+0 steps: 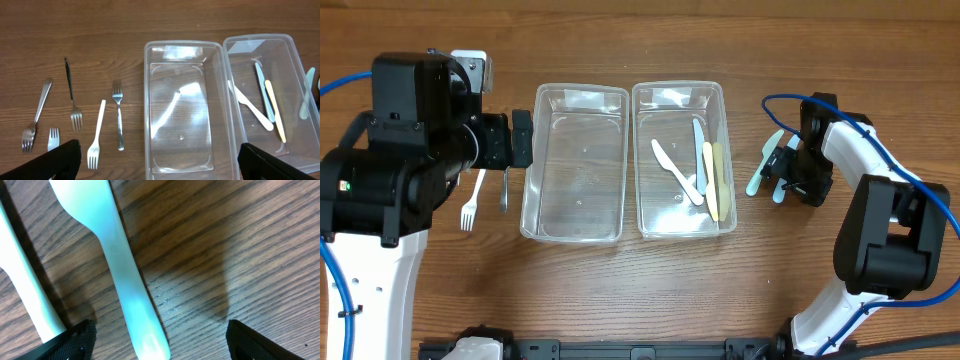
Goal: Pack container
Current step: 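Lower the right gripper and grasp a light blue knife, then carry the blue knife into the right container and release, then lower the right gripper and grasp the last light blue knife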
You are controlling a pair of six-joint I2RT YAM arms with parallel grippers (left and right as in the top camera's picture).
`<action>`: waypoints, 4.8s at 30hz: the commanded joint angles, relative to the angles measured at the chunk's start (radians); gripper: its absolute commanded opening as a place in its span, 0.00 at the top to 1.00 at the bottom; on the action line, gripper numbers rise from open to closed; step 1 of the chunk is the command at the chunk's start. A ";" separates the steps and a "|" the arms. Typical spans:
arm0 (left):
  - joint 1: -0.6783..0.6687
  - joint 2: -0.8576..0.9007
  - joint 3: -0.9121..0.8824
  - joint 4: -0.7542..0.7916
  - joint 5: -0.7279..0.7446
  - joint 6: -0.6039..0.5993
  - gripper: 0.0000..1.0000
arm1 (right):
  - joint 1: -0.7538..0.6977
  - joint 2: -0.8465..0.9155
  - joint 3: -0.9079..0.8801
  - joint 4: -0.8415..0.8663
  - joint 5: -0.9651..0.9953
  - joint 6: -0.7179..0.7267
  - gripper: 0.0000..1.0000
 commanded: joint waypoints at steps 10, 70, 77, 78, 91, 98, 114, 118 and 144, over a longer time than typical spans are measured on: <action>0.008 0.003 0.006 -0.006 0.010 0.013 0.00 | -0.001 0.006 -0.108 0.072 0.009 0.006 0.14; 0.008 0.003 0.006 0.003 0.008 0.013 0.00 | 0.398 -0.285 0.502 -0.274 -0.006 -0.030 0.96; 0.008 0.003 0.006 0.003 0.008 0.013 0.00 | 0.584 -0.053 0.383 -0.213 -0.011 -0.023 0.96; 0.008 0.003 0.006 0.003 0.008 0.013 0.00 | 0.587 -0.030 0.372 -0.203 -0.018 -0.024 0.96; 0.008 0.003 0.006 0.003 0.008 0.013 0.00 | 0.583 -0.084 0.452 -0.243 0.030 -0.023 0.44; 0.008 0.003 0.006 0.003 0.008 0.013 0.00 | 0.446 -0.275 0.577 -0.306 0.079 0.064 0.28; 0.008 0.003 0.006 -0.006 0.008 0.013 0.00 | 0.122 -0.122 0.172 -0.194 -0.051 0.138 0.14; 0.008 0.003 0.006 -0.006 0.008 0.013 0.00 | 0.122 -0.076 0.079 -0.114 -0.059 0.138 0.13; 0.008 0.003 0.006 -0.008 0.008 0.013 0.00 | 0.123 0.029 -0.042 0.047 -0.059 0.100 0.33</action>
